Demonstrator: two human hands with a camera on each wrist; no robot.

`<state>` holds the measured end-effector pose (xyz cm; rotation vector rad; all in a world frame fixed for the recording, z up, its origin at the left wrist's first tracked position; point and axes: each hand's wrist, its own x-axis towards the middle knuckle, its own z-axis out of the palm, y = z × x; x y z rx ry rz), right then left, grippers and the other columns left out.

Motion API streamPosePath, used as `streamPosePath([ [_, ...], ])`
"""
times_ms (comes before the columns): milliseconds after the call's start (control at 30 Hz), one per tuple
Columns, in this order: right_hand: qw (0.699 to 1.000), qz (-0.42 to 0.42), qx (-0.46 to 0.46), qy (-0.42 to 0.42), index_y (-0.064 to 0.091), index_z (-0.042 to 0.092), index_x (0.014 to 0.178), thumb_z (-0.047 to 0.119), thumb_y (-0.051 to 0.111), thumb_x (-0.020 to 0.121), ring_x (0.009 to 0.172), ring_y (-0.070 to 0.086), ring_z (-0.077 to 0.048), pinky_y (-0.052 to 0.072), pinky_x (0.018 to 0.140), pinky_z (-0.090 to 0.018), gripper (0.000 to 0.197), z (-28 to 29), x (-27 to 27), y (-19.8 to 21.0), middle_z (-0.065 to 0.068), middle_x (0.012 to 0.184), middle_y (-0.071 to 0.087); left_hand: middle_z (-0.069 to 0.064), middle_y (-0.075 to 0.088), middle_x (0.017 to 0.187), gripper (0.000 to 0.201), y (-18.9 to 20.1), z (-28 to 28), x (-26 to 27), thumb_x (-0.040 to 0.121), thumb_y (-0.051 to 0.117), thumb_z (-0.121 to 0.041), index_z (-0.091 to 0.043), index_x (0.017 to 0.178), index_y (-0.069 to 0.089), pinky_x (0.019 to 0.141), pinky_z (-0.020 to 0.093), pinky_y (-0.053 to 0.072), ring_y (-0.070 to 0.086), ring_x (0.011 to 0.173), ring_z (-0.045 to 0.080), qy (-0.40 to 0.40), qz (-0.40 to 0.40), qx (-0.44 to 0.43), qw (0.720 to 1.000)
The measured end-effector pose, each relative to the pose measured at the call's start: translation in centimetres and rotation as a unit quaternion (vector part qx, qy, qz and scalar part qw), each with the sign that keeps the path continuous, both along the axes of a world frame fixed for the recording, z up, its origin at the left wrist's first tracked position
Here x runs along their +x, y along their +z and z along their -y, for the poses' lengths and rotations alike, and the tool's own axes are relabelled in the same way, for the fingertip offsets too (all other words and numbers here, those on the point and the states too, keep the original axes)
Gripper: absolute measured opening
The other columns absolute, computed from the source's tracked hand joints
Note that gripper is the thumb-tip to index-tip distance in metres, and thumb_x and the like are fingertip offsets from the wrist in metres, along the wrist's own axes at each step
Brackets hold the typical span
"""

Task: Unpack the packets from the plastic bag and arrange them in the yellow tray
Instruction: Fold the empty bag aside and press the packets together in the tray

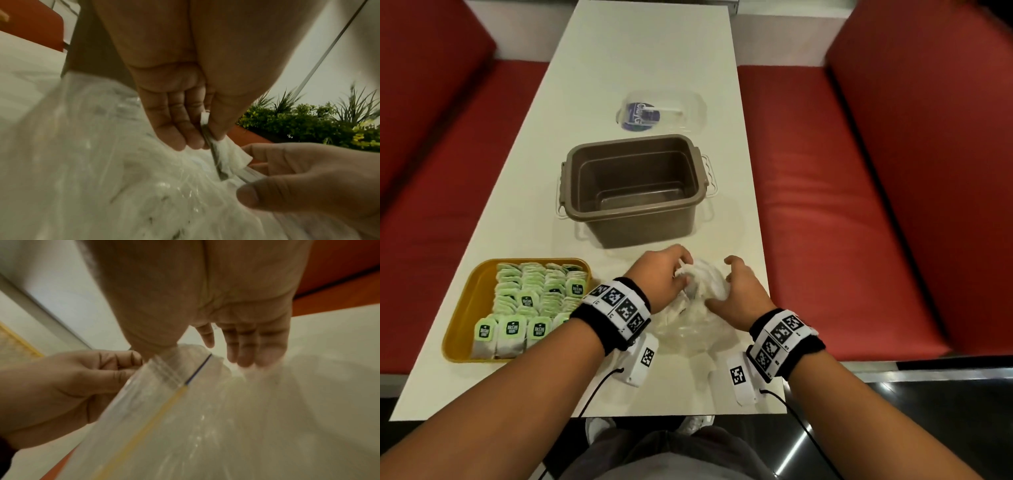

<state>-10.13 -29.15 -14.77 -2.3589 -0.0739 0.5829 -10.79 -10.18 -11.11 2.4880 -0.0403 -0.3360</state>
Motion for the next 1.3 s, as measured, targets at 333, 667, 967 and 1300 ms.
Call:
streamPosePath([
  [333, 0.984, 0.064, 0.159, 0.055, 0.065, 0.022, 0.081, 0.013, 0.053, 0.09, 0.066, 0.056, -0.01, 0.048, 0.069, -0.032, 0.017, -4.2, 1.0, 4.4, 0.005, 0.073, 0.066, -0.01, 0.071, 0.098, 0.034, 5.9, -3.5, -1.4, 0.085, 0.07, -0.02, -0.031, 0.117, 0.066, 0.084, 0.018, 0.05, 0.066, 0.087, 0.001, -0.053, 0.052, -0.006, 0.997],
  [667, 0.975, 0.088, 0.162, 0.121, 0.065, 0.025, 0.102, 0.007, 0.062, 0.083, 0.087, 0.061, -0.013, 0.05, 0.077, -0.021, 0.026, -8.4, -0.2, 6.6, 0.008, 0.1, 0.067, -0.006, 0.058, 0.104, 0.018, 9.0, -7.9, -2.5, 0.091, 0.062, -0.039, -0.033, 0.105, 0.071, 0.084, 0.033, 0.047, 0.057, 0.098, 0.016, -0.088, 0.056, 0.207, 0.973],
  [967, 0.97, 0.111, 0.19, 0.106, 0.059, 0.025, 0.104, 0.007, 0.077, 0.079, 0.058, 0.049, -0.003, 0.044, 0.061, -0.014, 0.036, -13.1, -1.9, 7.7, 0.008, 0.076, 0.065, -0.009, 0.065, 0.078, 0.011, 10.9, -11.4, -3.8, 0.091, 0.064, -0.035, -0.026, 0.091, 0.07, 0.072, 0.026, 0.043, 0.056, 0.076, 0.011, -0.043, 0.075, 0.122, 0.989],
  [1300, 0.969, 0.079, 0.215, 0.095, 0.052, 0.026, 0.105, 0.008, 0.08, 0.077, 0.075, 0.07, -0.027, 0.06, 0.073, -0.04, 0.044, -17.8, -3.8, 8.2, -0.009, 0.081, 0.071, -0.001, 0.068, 0.094, 0.022, 11.0, -15.7, -5.9, 0.089, 0.066, -0.03, -0.022, 0.11, 0.067, 0.077, 0.029, 0.046, 0.062, 0.089, 0.018, -0.071, 0.047, 0.137, 0.987],
])
